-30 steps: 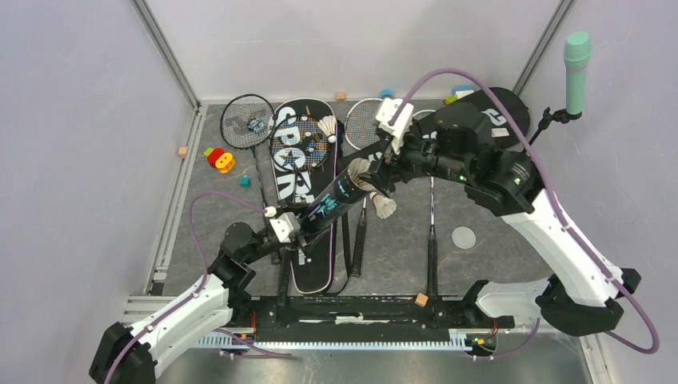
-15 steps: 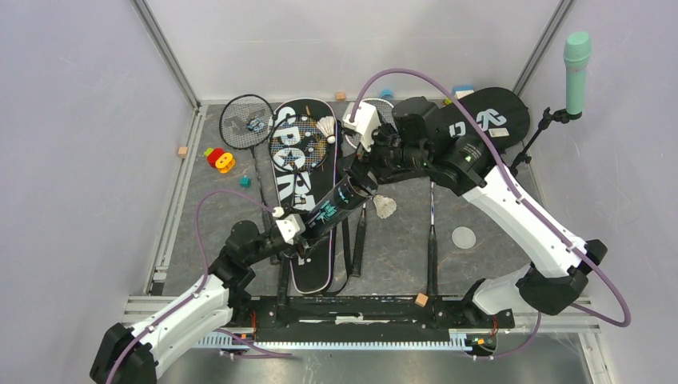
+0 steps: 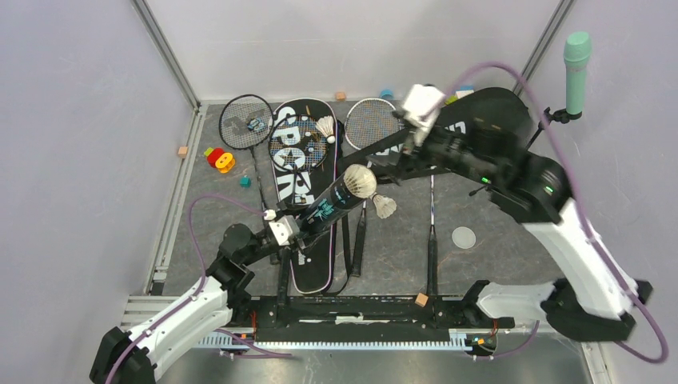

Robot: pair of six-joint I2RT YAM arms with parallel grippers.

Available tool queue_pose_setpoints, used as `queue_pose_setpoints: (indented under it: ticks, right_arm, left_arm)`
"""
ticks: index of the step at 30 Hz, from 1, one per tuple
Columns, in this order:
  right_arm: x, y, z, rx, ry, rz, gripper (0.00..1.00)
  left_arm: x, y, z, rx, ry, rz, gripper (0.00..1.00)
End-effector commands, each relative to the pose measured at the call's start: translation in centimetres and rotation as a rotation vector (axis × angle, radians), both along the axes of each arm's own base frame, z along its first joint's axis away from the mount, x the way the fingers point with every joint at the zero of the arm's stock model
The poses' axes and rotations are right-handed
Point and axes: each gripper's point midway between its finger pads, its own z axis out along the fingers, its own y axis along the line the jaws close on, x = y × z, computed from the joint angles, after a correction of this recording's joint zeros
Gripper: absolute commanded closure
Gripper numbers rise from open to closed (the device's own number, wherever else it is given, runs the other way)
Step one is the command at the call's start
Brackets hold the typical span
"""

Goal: Pack up the badminton gear
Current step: Place the shuttlecock at the shuttle tube, then pick up the shuttlecock at the center of the board.

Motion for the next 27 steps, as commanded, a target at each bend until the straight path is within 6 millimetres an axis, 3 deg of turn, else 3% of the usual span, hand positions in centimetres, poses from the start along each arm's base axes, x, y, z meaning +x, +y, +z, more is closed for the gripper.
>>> queue_pose_setpoints:
  ticks: [1, 4, 6, 9, 10, 13, 17, 22, 27]
  right_arm:
    - [-0.8, -4.0, 7.2, 0.231, -0.194, -0.125, 0.02]
    - [0.9, -6.3, 6.2, 0.270, -0.171, -0.301, 0.02]
    - [2.7, -7.7, 3.7, 0.295, -0.106, -0.464, 0.02]
    - [5.0, -8.4, -2.8, 0.324, 0.022, -0.652, 0.02]
    - [5.4, -8.3, -5.9, 0.330, 0.084, -0.696, 0.02]
    - [6.0, -7.8, -13.4, 0.392, 0.234, -0.780, 0.02]
    - [5.9, -8.0, -21.7, 0.534, 0.392, -0.883, 0.02]
    - [5.5, -7.3, -28.2, 0.636, 0.499, -0.895, 0.03]
    - [6.0, -6.9, -31.4, 0.703, 0.545, -0.931, 0.12]
  left_arm:
    - [0.1, 0.0, 4.8, -0.089, -0.130, 0.005, 0.82]
    - [0.8, 0.5, 5.3, -0.117, -0.123, 0.055, 0.82]
    - [1.4, 1.1, 5.9, -0.156, -0.120, 0.108, 0.82]
    - [2.5, 2.2, 6.6, -0.212, -0.114, 0.195, 0.81]
    - [2.7, 2.5, 6.7, -0.227, -0.106, 0.217, 0.81]
    - [3.3, 3.2, 7.1, -0.257, -0.098, 0.266, 0.81]
    - [3.7, 3.8, 7.5, -0.288, -0.098, 0.302, 0.81]
    - [3.6, 3.8, 7.6, -0.296, -0.093, 0.303, 0.81]
    - [3.6, 3.8, 7.6, -0.297, -0.092, 0.299, 0.82]
